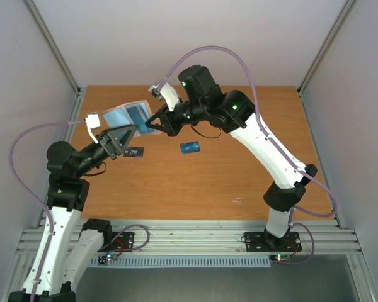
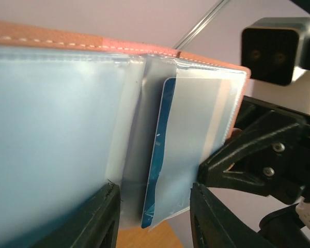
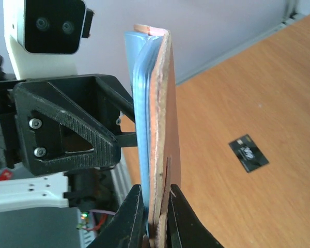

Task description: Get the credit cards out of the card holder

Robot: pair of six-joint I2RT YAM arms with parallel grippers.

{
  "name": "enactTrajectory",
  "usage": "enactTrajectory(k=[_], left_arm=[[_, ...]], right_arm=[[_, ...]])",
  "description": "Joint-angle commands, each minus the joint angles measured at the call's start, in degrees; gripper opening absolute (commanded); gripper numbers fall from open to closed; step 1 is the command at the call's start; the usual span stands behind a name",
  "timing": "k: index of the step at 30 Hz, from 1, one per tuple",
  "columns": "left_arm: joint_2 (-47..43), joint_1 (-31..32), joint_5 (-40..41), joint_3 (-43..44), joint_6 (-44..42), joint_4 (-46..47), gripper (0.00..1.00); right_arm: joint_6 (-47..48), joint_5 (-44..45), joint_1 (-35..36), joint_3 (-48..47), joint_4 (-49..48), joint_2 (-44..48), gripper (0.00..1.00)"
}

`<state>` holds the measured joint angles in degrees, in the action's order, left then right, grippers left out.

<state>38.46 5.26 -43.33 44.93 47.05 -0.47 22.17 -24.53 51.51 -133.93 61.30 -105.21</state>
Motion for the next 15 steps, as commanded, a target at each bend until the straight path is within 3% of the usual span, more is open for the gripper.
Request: enactTrajectory(k=[1, 12, 15], left_arm=[[-0.1, -1.7, -2.2, -1.0, 2.6, 7.1, 0.38], [1.5, -0.3, -7.9, 1.9, 4.9, 16.1, 0.28], [1.5, -0.3, -8.9, 1.9, 7.6, 19.7, 0.3]], right_arm=[[-2.4, -17.7, -1.1, 0.2, -6.4, 1.8, 0.01], [-3.7, -20.6, -1.1, 1.2, -9.9, -2.0, 0.01], [-2.8, -20.3, -1.1, 1.3, -8.8, -2.9, 0.01]])
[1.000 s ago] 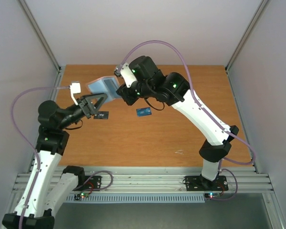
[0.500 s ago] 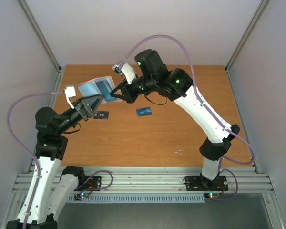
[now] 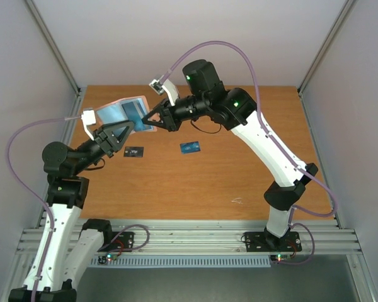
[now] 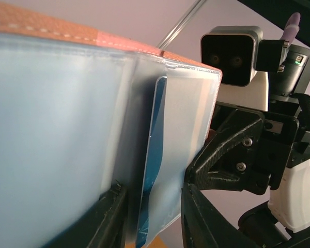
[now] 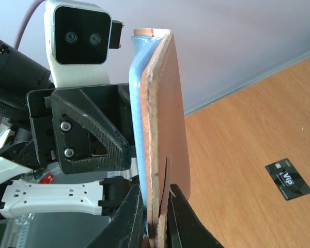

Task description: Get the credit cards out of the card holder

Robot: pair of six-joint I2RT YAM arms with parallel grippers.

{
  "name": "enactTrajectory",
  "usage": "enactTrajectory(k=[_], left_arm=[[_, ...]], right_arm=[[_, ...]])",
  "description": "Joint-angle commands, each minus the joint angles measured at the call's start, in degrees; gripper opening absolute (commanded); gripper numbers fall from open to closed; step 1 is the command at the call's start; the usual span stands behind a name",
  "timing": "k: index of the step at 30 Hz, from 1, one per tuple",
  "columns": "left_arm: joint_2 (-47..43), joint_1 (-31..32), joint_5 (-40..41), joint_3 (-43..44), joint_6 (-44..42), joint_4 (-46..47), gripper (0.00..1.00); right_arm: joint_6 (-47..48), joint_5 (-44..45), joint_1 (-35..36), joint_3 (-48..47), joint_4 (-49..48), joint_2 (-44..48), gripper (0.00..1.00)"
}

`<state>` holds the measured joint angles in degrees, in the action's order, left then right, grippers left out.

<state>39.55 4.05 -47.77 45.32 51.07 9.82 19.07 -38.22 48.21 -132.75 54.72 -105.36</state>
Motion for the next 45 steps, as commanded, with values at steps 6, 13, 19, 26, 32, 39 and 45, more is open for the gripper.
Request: enactTrajectory(k=[6, 13, 19, 26, 32, 39, 45], left_arm=[[0.9, 0.0, -6.8, 2.5, 10.9, 17.4, 0.28], [1.1, -0.4, -8.5, 3.4, 14.5, 18.9, 0.27], [0.9, -0.5, -8.8, 4.7, 12.0, 15.8, 0.01], [-1.2, -1.3, -7.7, 3.2, 7.1, 9.5, 0.0], [-2.5, -1.5, -10.5, 1.5, 2.7, 9.2, 0.0], [-2.8, -1.6, -13.4, 0.2, -0.6, 9.3, 0.0], [-2.7, -1.5, -13.3, 0.0, -1.3, 8.7, 0.0]], right_arm=[[0.7, -8.1, 1.9, 0.4, -2.6, -3.4, 0.01], [-1.9, -12.4, 0.8, 0.3, -5.7, -3.3, 0.01], [-0.4, -11.2, 0.9, 0.3, -2.9, -3.9, 0.02], [0.7, -19.0, -1.0, 3.7, -5.6, -0.4, 0.48], [-4.3, -24.3, -5.0, 11.6, -16.2, 5.3, 0.66], [-3.8, -24.3, -5.7, 12.5, -15.8, 6.9, 0.66], [-5.9, -24.6, -5.7, 12.4, -16.7, 6.3, 0.31]])
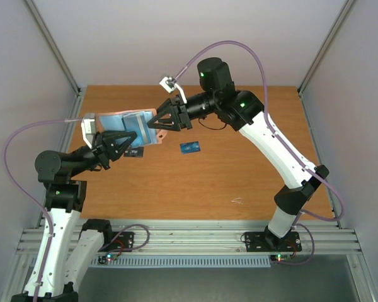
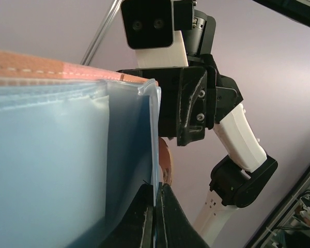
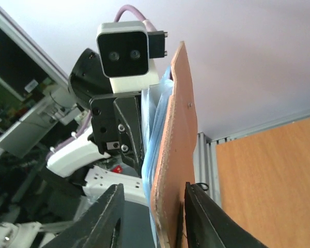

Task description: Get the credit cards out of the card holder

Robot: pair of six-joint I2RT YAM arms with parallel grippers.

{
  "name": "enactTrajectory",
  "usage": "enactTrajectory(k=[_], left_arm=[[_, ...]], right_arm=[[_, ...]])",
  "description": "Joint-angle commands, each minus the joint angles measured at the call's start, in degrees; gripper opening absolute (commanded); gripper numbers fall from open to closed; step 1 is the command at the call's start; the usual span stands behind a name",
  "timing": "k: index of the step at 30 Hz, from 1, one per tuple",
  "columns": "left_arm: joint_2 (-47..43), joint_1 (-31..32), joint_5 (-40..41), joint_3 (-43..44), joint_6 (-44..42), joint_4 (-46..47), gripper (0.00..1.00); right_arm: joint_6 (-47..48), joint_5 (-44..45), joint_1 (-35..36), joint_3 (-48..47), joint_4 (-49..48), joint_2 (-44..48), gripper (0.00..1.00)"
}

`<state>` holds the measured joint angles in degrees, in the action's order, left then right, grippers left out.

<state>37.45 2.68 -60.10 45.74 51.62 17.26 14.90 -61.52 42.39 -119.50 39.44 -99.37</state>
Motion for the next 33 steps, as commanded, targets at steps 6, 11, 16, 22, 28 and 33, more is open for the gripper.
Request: enactTrajectory(k=[6, 11, 16, 22, 28, 33], left_arm=[[-0.6, -0.2, -0.3, -0.3, -2.0, 0.3, 0.0], [-1.1, -0.5, 0.6, -0.1, -1.1, -0.3, 0.21], [-1.3, -1.5, 2.2, -0.7, 1.2, 1.6, 0.18], [-1.8, -2.0, 2.6, -1.5, 2.0, 1.8, 0.13], [-1.8, -2.0, 2.2, -1.4, 1.7, 1.8, 0.0], [-2.2, -2.0, 3.3, -1.3, 1.1, -0.7, 0.0]], right_arm=[[0.0, 1.6, 0.1, -0.9, 1.0, 0.2, 0.04], [2.2, -0.7, 0.0, -0.9, 1.6, 0.9, 0.01], [2.9, -1.8, -0.5, -1.2, 2.2, 1.0, 0.01], [3.0, -2.4, -1.2, -1.5, 3.0, 1.1, 0.01], [2.9, -2.7, -1.2, -1.9, 3.0, 0.9, 0.01], [1.6, -3.6, -3.9, -1.1, 2.6, 1.4, 0.01]])
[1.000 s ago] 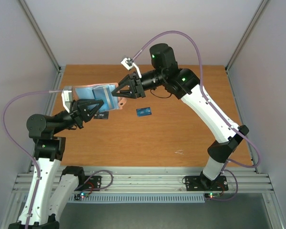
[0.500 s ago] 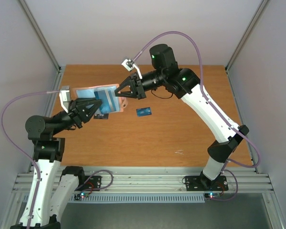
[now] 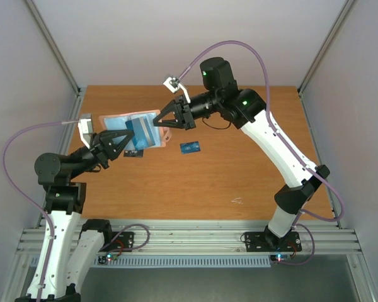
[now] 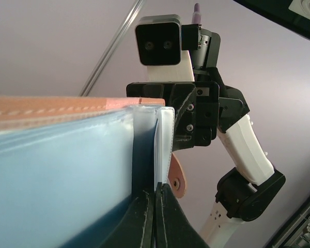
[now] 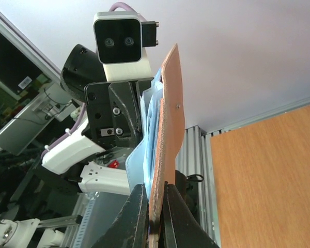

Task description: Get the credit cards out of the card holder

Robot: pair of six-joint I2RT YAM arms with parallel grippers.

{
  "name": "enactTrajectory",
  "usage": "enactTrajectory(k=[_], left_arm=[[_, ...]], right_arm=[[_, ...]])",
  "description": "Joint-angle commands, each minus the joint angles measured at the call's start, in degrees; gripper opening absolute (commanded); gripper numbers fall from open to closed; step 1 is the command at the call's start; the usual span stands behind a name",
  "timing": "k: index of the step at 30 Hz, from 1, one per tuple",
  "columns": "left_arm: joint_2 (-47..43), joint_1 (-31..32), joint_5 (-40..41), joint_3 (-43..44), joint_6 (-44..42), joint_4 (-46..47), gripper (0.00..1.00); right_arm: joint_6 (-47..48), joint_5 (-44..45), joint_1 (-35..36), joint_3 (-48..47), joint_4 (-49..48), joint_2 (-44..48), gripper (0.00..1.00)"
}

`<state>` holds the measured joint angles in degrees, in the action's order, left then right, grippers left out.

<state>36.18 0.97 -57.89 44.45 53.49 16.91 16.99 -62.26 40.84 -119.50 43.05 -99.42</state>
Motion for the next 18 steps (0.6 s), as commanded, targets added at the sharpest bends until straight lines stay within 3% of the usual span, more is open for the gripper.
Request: enactTrajectory(k=[1, 11, 14, 18], left_arm=[[-1.1, -0.3, 1.6, 0.0, -1.4, -1.6, 0.0], [-1.2, -2.2, 6.9, 0.3, -12.9, -14.7, 0.0], [0.6, -2.1, 8.4, 1.2, -17.2, -20.0, 0.0], [6.1, 1.7, 16.6, 5.9, -29.9, -29.5, 0.0]], right_arm=[[-1.2, -2.9, -3.7, -0.2, -1.5, 1.9, 0.01], [-11.3, 3.6, -19.5, 14.8, -7.4, 8.0, 0.01], [-18.7, 3.5, -24.8, 21.0, -14.1, 10.1, 0.01], [-21.6, 9.5, -29.2, 24.6, -14.9, 11.8, 0.01]])
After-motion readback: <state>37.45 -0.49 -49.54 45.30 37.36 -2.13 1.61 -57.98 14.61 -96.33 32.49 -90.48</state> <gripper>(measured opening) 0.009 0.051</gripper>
